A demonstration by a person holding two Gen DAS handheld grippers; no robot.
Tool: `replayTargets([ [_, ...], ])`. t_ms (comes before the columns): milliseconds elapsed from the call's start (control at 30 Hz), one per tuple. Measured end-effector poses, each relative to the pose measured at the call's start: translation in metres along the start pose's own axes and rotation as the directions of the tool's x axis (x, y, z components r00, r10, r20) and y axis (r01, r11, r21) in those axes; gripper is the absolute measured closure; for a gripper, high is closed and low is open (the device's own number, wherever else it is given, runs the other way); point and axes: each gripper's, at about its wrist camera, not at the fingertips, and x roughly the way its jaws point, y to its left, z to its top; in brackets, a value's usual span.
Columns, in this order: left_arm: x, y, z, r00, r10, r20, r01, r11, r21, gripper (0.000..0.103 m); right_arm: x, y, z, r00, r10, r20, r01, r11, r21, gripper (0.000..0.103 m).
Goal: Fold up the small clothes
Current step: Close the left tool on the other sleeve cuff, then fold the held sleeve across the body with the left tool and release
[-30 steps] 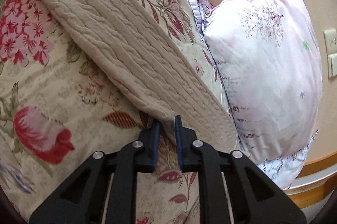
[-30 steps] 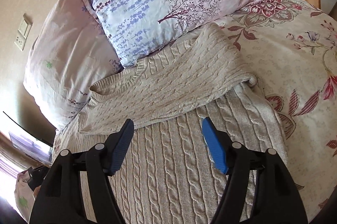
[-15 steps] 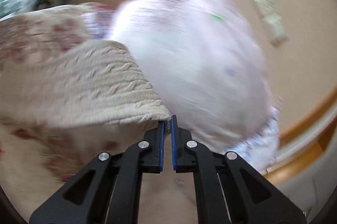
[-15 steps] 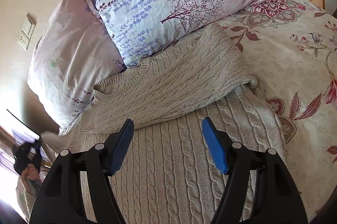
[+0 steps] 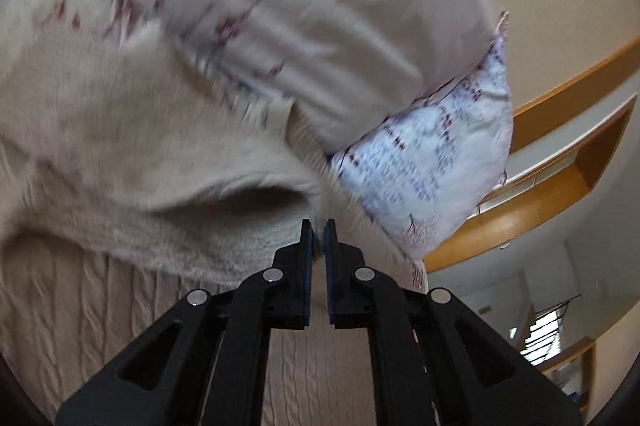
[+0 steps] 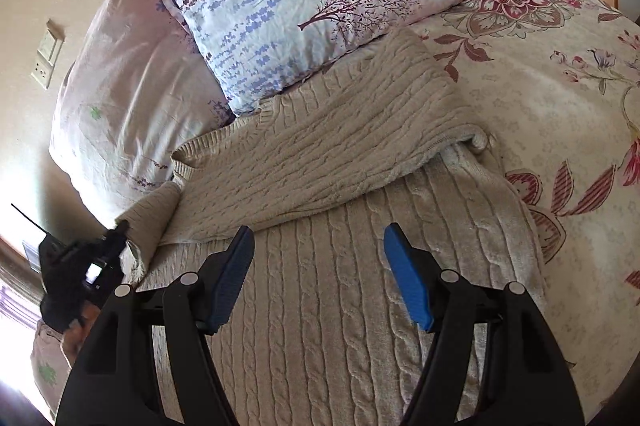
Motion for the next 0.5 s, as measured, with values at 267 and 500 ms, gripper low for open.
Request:
replayTargets([
  [267, -0.014, 0.032, 0.007, 0.999, 0.033, -0.007, -0.034, 0.985, -0.169, 0.061, 0.006, 0.005, -0.004, 1.0, 0.015, -0.02, -0.015, 1.0, -0.015, 0.034],
  [500, -0.029, 0.083, 0.017, 0.998, 0.004, 0.07, 0.027, 0.895, -0.445, 0.06, 0.003, 0.001, -0.003, 1.0, 0.018, -0.01, -0.018, 1.0, -0.013, 0.034],
])
